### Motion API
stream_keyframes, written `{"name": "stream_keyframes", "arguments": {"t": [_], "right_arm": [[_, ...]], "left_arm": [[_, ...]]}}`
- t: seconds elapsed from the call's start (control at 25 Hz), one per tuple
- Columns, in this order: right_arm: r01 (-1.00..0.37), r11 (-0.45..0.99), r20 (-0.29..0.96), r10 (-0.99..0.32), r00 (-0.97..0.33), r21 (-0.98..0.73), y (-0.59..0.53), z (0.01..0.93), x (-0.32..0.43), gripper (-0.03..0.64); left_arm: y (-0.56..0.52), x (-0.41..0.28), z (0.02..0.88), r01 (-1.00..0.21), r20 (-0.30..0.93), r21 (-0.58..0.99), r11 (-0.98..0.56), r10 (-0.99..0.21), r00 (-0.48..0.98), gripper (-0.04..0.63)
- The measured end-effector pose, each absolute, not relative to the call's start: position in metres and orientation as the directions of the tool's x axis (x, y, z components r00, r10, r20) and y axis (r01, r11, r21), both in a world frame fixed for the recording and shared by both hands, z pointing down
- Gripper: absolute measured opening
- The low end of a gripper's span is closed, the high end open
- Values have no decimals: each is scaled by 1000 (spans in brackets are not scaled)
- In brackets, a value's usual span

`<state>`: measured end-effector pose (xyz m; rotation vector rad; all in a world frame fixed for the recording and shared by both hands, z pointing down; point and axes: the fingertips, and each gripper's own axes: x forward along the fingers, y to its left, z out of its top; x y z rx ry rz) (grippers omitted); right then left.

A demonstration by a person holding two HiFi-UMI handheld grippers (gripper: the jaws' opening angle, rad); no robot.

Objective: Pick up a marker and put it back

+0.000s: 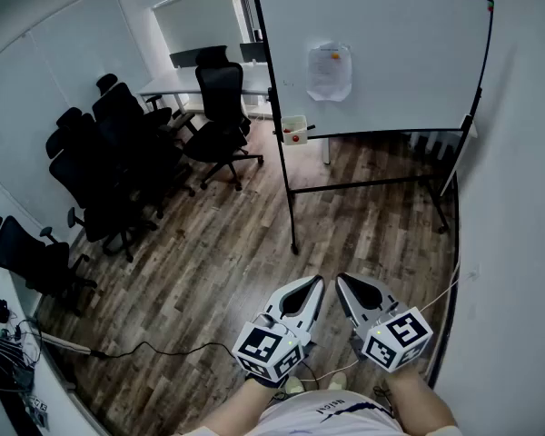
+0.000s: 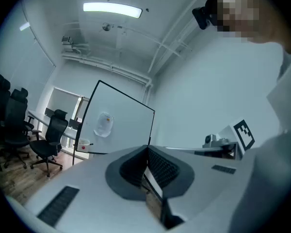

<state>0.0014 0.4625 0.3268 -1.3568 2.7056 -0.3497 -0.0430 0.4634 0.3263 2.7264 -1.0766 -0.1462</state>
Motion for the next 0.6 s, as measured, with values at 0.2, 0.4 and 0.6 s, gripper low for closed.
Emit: {"name": "stream_keyframes", "arguments": {"t": [0.2, 0.4, 0.6], "right_arm": [[-777, 579, 17, -799, -601, -246, 463, 328, 4, 12], [-765, 586, 15, -791, -611, -266, 464, 330, 7, 12], [-776, 583, -27, -803, -595, -242, 470, 318, 20, 12]], "left_arm": [[464, -40, 327, -665, -17, 226, -712, -685, 728, 12], [464, -36, 330, -663, -5, 233, -711, -683, 730, 12], [467, -39, 326, -678, -1, 228, -699, -696, 718, 12]]}}
